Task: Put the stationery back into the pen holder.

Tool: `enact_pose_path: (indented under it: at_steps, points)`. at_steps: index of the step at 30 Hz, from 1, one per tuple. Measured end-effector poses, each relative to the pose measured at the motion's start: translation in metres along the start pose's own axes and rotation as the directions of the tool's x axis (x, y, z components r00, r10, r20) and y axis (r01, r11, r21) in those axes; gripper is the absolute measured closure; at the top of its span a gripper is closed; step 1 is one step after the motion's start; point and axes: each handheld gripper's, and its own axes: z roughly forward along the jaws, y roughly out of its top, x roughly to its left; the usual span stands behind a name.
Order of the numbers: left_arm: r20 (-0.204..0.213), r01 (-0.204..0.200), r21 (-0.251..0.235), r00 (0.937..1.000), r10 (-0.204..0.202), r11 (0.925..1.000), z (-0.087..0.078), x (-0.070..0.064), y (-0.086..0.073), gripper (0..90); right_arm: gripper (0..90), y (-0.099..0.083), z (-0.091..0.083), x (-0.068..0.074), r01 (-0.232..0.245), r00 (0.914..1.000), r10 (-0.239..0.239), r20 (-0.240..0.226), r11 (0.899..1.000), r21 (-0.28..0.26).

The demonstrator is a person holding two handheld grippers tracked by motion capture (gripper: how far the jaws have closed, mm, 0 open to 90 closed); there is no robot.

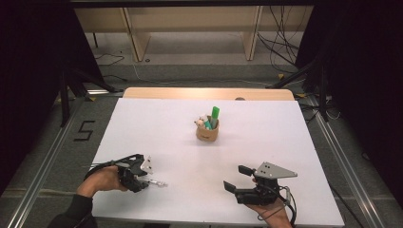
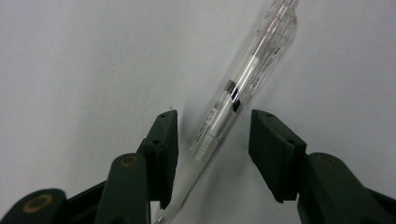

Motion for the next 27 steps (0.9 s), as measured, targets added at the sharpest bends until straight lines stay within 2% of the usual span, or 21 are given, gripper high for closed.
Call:
enact_pose_path:
  at_steps: [6,8,13,17,27]
  points:
    - [0.03,-0.025,0.011,0.9992,0.025,0.9996,0.0003,0.0016,0.0019,58.3,21.7,0.0,0.0004,0.0005,0.0,1.0,0.0,-0.002,1.0,0.0]
    - [0.043,-0.019,0.019,0.9989,0.018,0.9996,0.0007,0.0019,0.0033,62.3,21.7,-0.0003,0.0008,0.0004,-0.001,1.0,0.001,-0.002,1.0,0.002]
    - [0.065,-0.056,0.032,0.9964,0.054,0.9979,0.001,0.0018,0.0056,68.3,21.8,-0.0004,0.001,0.0009,0.003,1.0,-0.003,-0.004,1.0,0.005]
    - [0.086,-0.077,0.034,0.9935,0.074,0.9964,0.0011,0.0007,0.0061,77.7,21.9,-0.0004,0.0008,0.001,0.001,1.0,-0.001,-0.004,1.0,0.004]
    - [0.101,-0.028,0.039,0.9946,0.024,0.9988,0.0006,0.0031,0.0061,79.2,21.9,-0.0003,0.0001,0.001,-0.001,1.0,0.001,-0.005,1.0,0.001]
